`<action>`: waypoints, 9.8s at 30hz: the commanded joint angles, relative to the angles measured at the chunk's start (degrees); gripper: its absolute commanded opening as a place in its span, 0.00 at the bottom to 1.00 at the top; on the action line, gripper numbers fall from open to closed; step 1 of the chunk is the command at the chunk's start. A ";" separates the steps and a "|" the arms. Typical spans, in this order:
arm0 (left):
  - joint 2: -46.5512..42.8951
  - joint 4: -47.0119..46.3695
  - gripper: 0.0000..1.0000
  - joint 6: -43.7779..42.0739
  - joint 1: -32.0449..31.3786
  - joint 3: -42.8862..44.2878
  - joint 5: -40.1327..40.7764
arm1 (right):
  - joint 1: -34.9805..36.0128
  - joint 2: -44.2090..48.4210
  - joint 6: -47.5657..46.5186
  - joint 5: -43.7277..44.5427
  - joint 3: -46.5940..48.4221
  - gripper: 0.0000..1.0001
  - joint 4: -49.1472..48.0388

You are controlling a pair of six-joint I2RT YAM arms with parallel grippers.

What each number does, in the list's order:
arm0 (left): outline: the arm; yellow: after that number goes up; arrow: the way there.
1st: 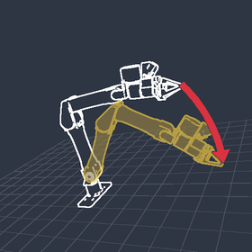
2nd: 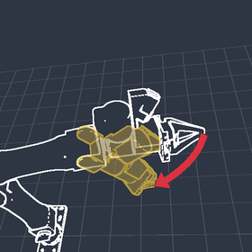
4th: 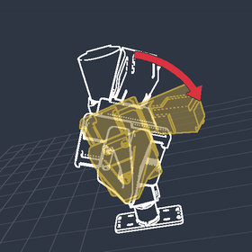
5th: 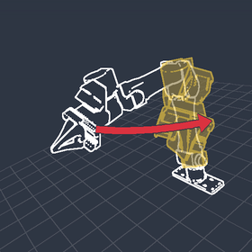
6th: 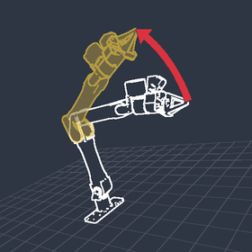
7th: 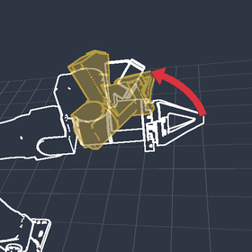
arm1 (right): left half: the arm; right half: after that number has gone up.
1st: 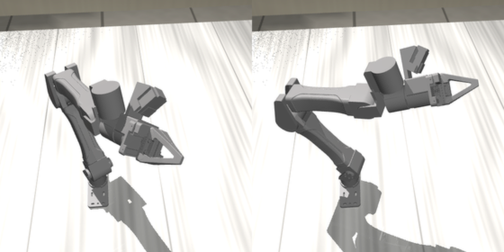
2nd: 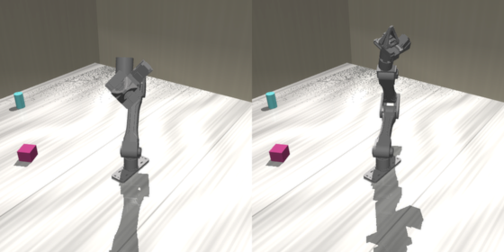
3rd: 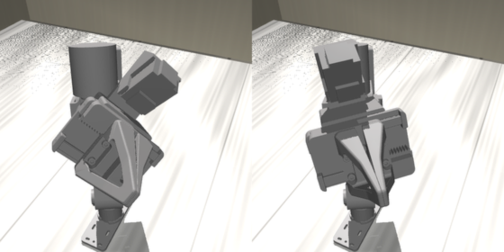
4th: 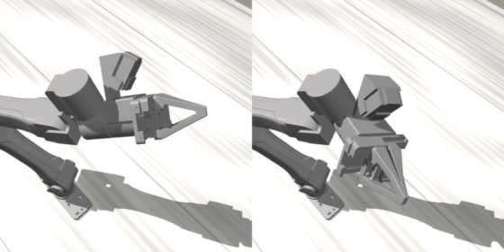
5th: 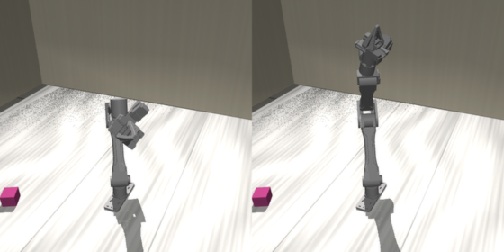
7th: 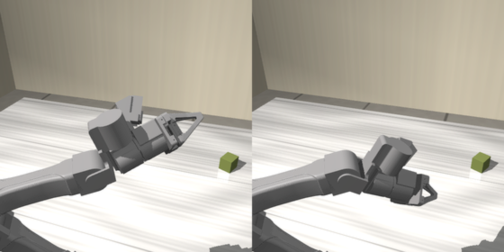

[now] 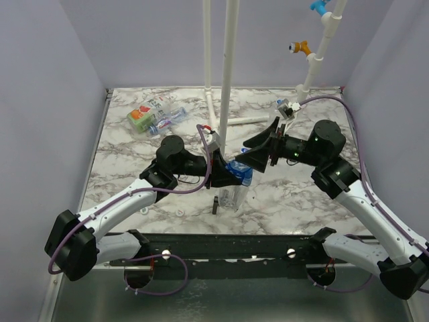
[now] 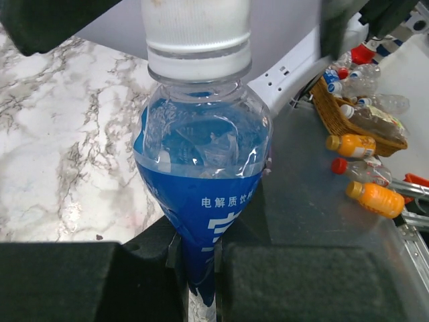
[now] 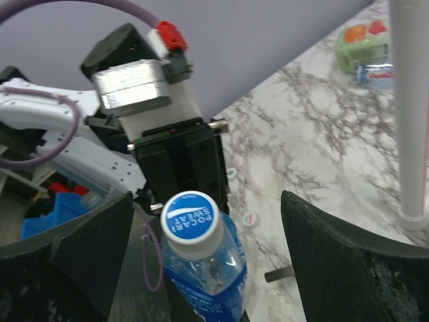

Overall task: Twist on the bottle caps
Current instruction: Screw the bottle cap onto the plastic bottle, then place the plastic bottle at the center of the board.

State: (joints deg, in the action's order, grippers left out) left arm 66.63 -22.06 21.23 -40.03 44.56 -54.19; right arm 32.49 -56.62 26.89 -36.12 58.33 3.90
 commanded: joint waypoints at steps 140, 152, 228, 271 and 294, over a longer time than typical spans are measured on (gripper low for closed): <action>8.10 16.22 0.00 -11.01 -15.69 12.68 72.57 | -8.91 -3.60 6.64 17.04 8.20 0.01 27.26; 11.83 18.35 0.00 -17.75 -17.84 15.02 64.42 | -5.77 -0.05 5.22 30.55 12.79 0.60 32.22; -1.05 18.74 0.99 -18.67 -5.73 8.71 45.12 | -33.17 -27.03 -8.65 49.83 31.14 0.01 43.12; -6.32 20.65 0.99 -20.54 -4.44 4.15 43.66 | -30.04 -56.36 -11.22 49.11 53.49 0.04 43.65; -6.07 20.75 0.99 -20.36 -3.59 4.14 42.62 | -27.66 -57.72 -11.21 51.94 54.00 0.39 43.21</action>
State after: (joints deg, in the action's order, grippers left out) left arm 60.34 -1.13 1.04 -44.21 49.25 -9.74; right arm 4.56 -112.73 15.99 14.76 111.70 45.63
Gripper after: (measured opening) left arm 0.986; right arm 0.384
